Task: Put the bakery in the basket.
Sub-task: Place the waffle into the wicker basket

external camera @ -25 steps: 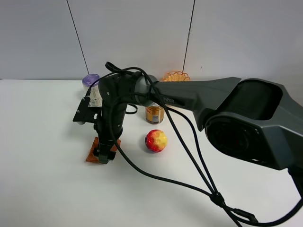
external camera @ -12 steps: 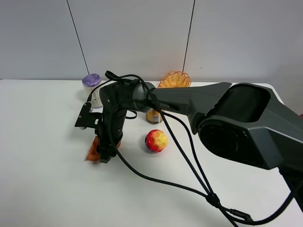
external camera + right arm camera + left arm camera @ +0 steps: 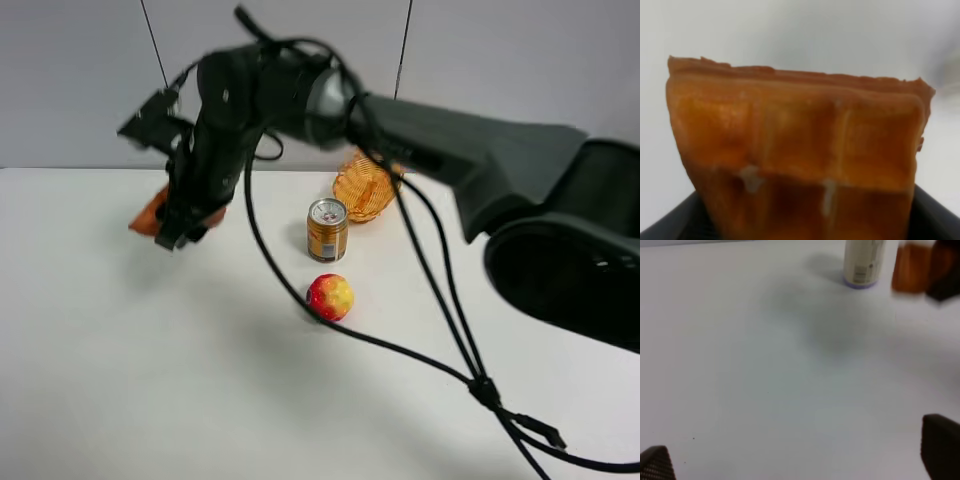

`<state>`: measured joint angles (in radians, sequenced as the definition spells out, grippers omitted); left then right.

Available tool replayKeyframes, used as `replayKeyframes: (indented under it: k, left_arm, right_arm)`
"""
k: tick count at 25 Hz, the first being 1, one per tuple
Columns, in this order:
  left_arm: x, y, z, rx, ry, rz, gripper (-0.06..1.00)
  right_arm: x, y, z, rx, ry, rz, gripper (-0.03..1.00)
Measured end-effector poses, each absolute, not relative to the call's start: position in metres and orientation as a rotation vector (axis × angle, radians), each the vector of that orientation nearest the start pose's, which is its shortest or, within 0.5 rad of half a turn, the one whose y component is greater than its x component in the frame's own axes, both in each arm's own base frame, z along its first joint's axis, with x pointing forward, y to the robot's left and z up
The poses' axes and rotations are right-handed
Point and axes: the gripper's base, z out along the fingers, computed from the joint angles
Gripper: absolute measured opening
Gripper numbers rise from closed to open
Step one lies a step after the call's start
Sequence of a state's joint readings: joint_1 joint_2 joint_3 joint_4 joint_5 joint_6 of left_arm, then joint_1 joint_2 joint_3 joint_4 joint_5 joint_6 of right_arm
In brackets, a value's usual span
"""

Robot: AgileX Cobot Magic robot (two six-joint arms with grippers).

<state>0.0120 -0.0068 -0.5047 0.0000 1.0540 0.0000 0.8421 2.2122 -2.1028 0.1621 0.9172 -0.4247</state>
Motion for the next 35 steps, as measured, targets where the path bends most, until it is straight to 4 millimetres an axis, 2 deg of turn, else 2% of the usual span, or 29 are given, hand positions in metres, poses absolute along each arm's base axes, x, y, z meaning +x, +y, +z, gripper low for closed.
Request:
replayKeyframes:
  k: [3, 6, 10, 12, 14, 17, 22, 25, 29, 35]
  left_arm:
    - [-0.006, 0.0, 0.279, -0.012, 2.026, 0.008, 0.99]
    - [-0.006, 0.0, 0.279, -0.012, 2.026, 0.008, 0.99]
    - [-0.006, 0.0, 0.279, -0.012, 2.026, 0.008, 0.99]
    - [-0.006, 0.0, 0.279, -0.012, 2.026, 0.008, 0.99]
    - [-0.006, 0.0, 0.279, -0.012, 2.026, 0.008, 0.99]
    - [-0.006, 0.0, 0.279, -0.012, 2.026, 0.008, 0.99]
    - [-0.006, 0.0, 0.279, -0.012, 2.026, 0.008, 0.99]
    - [-0.006, 0.0, 0.279, -0.012, 2.026, 0.008, 0.99]
    - [-0.006, 0.0, 0.279, -0.012, 2.026, 0.008, 0.99]
    - [-0.006, 0.0, 0.279, -0.012, 2.026, 0.008, 0.99]
  right_arm:
    - [0.343, 0.34, 0.325, -1.261, 2.09, 0.278, 0.62]
    - [0.363, 0.285, 0.35, -1.08, 2.183, 0.117, 0.62]
    - [0.38, 0.22, 0.351, -0.898, 2.282, 0.011, 0.62]
    - [0.384, 0.198, 0.34, -0.848, 2.309, -0.012, 0.62]
    - [0.39, 0.182, 0.32, -0.816, 2.332, -0.03, 0.62]
    - [0.397, 0.176, 0.286, -0.807, 2.345, -0.032, 0.62]
    - [0.418, 0.186, 0.229, -0.829, 2.347, -0.019, 0.62]
    - [0.429, 0.192, 0.201, -0.837, 2.327, -0.014, 0.62]
    - [0.442, 0.192, 0.177, -0.825, 2.283, -0.009, 0.62]
    - [0.45, 0.185, 0.158, -0.825, 2.282, -0.028, 0.62]
